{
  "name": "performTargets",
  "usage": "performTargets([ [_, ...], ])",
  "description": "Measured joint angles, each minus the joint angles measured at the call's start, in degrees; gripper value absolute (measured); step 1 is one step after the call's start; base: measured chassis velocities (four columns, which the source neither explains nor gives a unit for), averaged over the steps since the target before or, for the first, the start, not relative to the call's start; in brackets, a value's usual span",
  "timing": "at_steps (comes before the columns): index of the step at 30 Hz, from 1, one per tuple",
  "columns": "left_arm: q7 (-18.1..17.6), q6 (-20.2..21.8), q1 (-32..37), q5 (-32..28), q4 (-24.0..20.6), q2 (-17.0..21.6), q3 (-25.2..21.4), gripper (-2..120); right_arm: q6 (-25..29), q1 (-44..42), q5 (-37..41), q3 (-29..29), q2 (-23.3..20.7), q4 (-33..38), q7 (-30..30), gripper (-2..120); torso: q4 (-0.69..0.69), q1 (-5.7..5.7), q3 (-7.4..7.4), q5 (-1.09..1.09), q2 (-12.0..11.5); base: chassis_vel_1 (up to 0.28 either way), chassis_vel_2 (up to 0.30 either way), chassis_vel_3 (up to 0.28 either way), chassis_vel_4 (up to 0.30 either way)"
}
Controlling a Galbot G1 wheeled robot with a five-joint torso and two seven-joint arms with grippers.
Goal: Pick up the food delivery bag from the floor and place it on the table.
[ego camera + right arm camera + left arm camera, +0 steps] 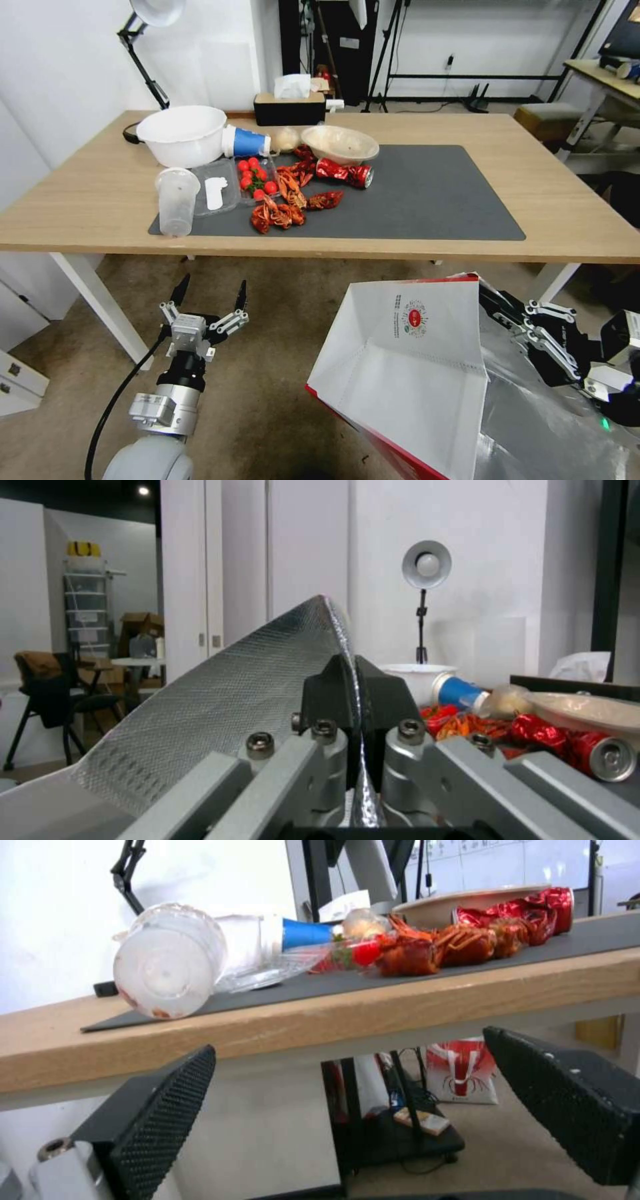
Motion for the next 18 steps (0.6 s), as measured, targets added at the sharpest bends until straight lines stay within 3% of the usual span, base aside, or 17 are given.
performTargets([
  [18, 0.0, -0.3, 0.2, 0.6, 0.5, 0.1, -0.1, 100, 0.1, -0.1, -0.2, 0.1, 0.3, 0.5, -0.1, 0, 0.00, 1.97, 2.80, -0.01, 4.8, 0.000, 0.000, 0.000, 0.000],
])
